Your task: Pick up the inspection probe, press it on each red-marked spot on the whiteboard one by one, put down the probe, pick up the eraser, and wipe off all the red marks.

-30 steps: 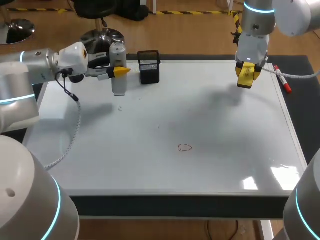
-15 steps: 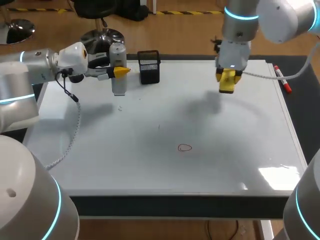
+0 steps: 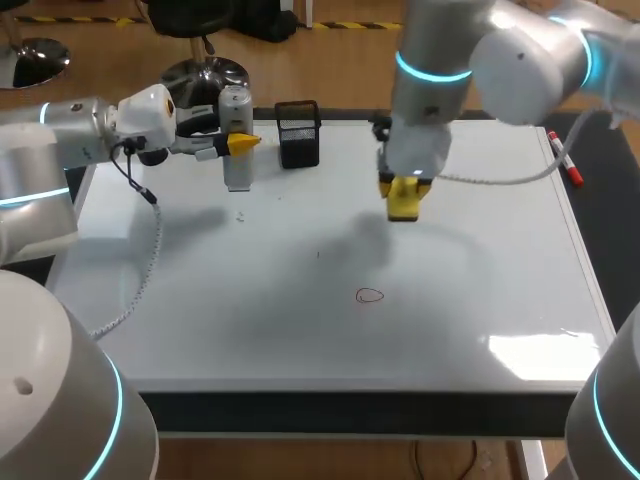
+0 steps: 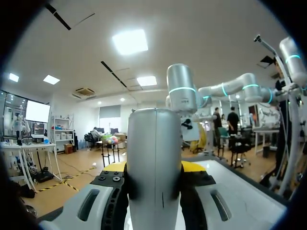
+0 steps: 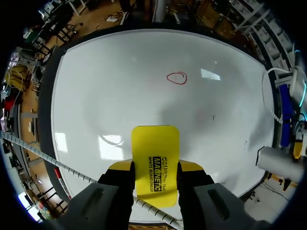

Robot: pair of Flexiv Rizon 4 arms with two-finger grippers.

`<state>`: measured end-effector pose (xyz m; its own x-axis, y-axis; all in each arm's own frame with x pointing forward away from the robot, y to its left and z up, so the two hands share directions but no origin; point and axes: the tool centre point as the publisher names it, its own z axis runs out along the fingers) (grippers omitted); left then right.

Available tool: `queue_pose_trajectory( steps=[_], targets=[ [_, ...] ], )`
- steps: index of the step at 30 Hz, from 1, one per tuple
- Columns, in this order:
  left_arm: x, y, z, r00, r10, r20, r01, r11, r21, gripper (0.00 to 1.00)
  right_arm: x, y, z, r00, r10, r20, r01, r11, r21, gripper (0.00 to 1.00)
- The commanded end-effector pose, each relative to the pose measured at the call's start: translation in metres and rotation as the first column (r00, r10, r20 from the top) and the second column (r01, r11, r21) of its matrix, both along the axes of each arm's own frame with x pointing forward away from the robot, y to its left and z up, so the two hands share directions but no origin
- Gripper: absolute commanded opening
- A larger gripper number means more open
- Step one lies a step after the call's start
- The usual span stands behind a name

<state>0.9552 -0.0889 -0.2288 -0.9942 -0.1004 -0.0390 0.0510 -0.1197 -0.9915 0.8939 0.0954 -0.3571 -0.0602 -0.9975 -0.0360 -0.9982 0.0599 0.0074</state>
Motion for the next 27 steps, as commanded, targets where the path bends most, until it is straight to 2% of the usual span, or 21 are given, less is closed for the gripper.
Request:
queue_pose_trajectory(
  steps=[1, 5, 7, 8, 17, 27],
  targets=[
    [0.000, 0.000, 0.001, 1.000, 0.001, 0.001, -0.001, 1.000, 0.000, 0.00, -0.017, 0.012, -0.002, 0.999, 0.011, 0.046, -0.011, 1.000, -0.006, 0.00],
    [0.000, 0.000, 0.001, 1.000, 0.001, 0.001, -0.001, 1.000, 0.000, 0.00, -0.037, 0.021, 0.000, 0.998, -0.003, 0.062, 0.002, 1.000, 0.013, 0.00],
    [0.000, 0.000, 0.001, 1.000, 0.001, 0.001, -0.001, 1.000, 0.000, 0.00, -0.047, 0.025, -0.002, 0.998, 0.001, 0.066, 0.000, 1.000, -0.009, 0.00],
    [0.000, 0.000, 0.001, 1.000, 0.001, 0.001, -0.001, 1.000, 0.000, 0.00, -0.052, 0.027, -0.003, 0.998, -0.010, 0.065, 0.010, 1.000, 0.013, 0.00],
    [0.000, 0.000, 0.001, 1.000, 0.001, 0.001, -0.001, 1.000, 0.000, 0.00, -0.094, 0.049, -0.016, 0.999, -0.016, 0.041, 0.014, 0.999, 0.036, 0.00],
    [0.000, 0.000, 0.001, 1.000, 0.001, 0.001, -0.001, 1.000, 0.000, 0.00, -0.122, 0.072, -0.026, 0.999, 0.004, 0.041, -0.006, 1.000, 0.031, 0.00]
  ],
)
